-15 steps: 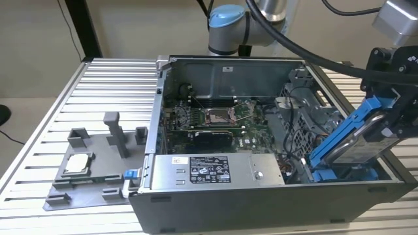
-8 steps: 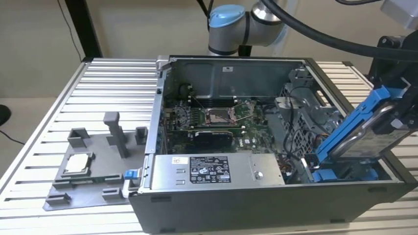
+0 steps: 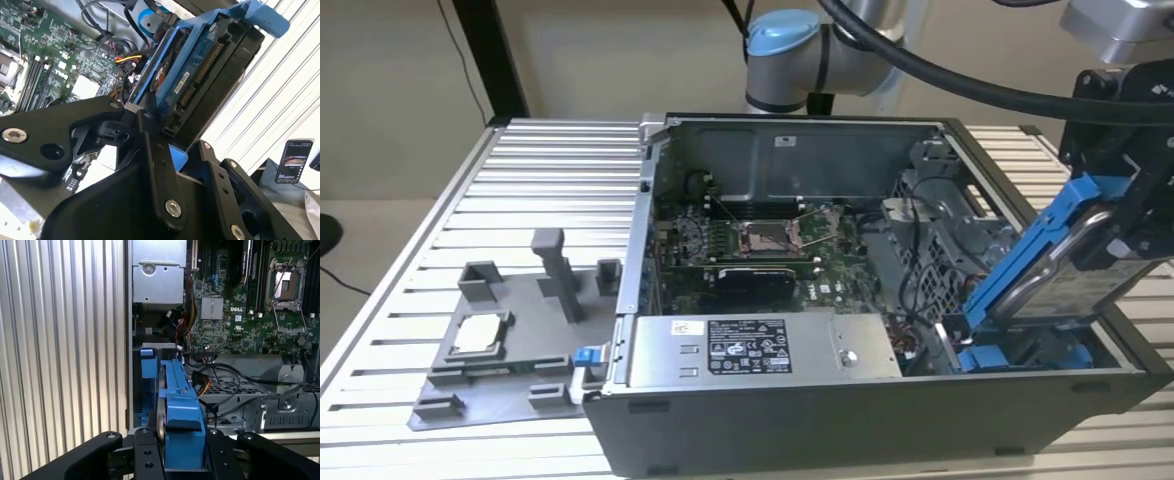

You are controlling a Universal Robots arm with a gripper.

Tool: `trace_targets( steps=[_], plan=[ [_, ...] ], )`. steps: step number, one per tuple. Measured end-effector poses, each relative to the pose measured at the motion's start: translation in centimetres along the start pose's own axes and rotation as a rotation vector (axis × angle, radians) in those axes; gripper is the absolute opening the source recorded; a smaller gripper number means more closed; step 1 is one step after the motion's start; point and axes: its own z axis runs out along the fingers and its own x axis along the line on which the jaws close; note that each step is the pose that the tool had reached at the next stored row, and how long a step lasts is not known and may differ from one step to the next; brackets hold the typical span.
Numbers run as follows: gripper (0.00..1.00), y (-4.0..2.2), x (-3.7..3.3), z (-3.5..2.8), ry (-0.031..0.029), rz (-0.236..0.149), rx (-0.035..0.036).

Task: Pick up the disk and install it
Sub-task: 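Insert the disk into the insertion slot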

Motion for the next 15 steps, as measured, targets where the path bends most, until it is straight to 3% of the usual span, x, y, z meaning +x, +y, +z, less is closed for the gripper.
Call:
trace_targets(
  steps=[2, 15],
  plan=[
    [0.0, 0.36, 0.01, 0.03, -0.0004, 0.0, 0.0005],
    [0.0, 0.68, 0.12, 1.24, -0.0002, 0.0, -0.0006]
  ],
)
